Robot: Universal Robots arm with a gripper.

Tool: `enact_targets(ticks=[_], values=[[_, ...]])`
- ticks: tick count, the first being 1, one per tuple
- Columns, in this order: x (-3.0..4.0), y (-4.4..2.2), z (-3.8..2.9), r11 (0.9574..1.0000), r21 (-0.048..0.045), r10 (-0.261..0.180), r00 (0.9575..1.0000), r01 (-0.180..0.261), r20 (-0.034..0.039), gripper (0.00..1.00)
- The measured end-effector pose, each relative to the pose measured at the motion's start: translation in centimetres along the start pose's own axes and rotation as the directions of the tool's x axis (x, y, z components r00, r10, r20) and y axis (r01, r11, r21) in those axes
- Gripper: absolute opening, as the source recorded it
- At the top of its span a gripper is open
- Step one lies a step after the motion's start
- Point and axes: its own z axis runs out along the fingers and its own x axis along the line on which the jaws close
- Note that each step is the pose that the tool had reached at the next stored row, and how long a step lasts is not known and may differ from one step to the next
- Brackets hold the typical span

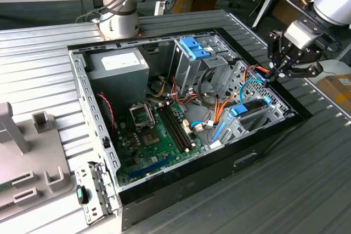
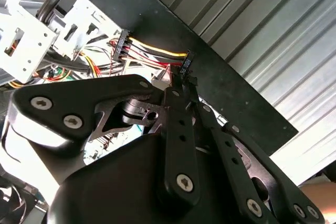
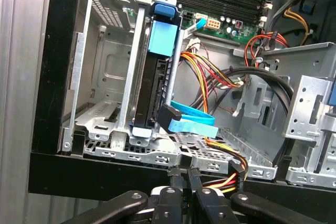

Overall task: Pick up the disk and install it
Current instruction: 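Insert the first disk wire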

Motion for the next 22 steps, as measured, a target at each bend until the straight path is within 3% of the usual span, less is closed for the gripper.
enact_targets(ticks=[22], values=[[-0.11, 1.93, -0.21, 0.9998, 0.0073, 0.021, 0.9998, -0.021, 0.0001, 0.16]])
